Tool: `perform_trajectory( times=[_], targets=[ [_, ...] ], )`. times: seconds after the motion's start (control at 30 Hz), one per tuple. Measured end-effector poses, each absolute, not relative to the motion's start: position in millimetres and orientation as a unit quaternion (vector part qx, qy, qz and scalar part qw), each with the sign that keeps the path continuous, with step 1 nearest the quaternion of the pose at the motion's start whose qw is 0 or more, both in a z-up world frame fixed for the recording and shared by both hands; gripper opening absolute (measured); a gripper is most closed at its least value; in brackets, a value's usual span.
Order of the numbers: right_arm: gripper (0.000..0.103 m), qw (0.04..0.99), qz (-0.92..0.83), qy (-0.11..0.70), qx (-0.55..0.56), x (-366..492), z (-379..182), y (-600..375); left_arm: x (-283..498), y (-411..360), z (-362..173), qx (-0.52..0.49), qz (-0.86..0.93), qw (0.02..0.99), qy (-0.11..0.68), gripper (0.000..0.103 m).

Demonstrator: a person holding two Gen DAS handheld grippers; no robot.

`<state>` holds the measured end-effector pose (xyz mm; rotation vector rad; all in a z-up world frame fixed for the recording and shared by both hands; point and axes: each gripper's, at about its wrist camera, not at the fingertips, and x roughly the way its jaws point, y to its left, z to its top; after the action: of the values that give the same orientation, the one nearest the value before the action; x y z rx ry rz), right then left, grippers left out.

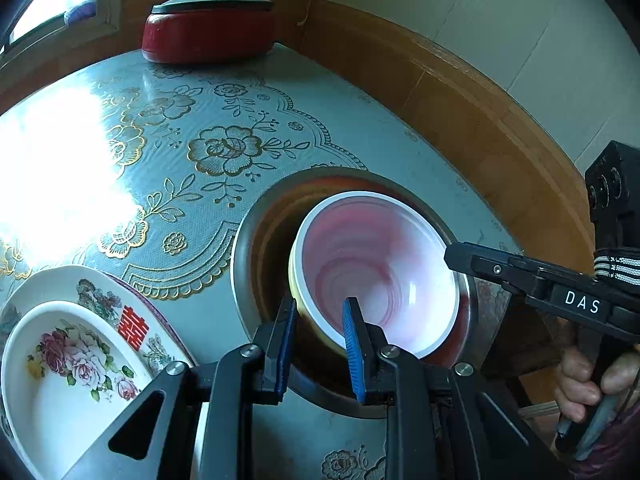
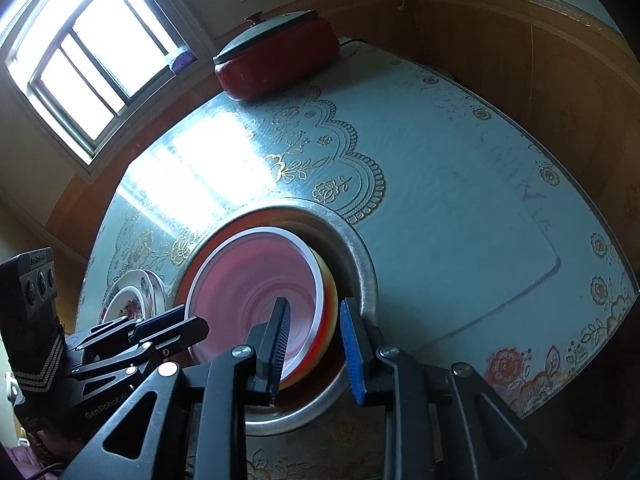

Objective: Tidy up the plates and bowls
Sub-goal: 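Grasp the steel bowl rim with the left gripper while the right gripper grasps it too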

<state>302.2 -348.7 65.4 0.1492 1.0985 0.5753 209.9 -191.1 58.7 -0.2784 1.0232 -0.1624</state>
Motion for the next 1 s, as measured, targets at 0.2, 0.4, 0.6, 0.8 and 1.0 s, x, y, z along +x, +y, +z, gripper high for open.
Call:
perform_trajectory(
  times=[0.2,0.4,0.6,0.8,1.0],
  targets=[
    [0.025,0.816,0.263,0.505,0.098,304,68,-358,207,-185,63,-0.147,-0.081,0.861,0.479,0.024],
    [0.026,0.822,0.242,0.504,0.109,304,68,-368,206,-166,73,-0.167,-0.075,0.868,0.462,0.028],
    [0.029,0.818,0.230,0.516,0.110,303,58,-372,208,-142,75,-0.181,-0.054,0.870,0.455,0.031],
    [0.029,0.814,0.216,0.527,0.113,300,48,-378,208,-135,71,-0.169,-0.045,0.871,0.459,0.030],
    [0.029,0.810,0.215,0.535,0.108,298,39,-376,211,-140,67,-0.150,-0.048,0.874,0.460,0.030]
  ],
)
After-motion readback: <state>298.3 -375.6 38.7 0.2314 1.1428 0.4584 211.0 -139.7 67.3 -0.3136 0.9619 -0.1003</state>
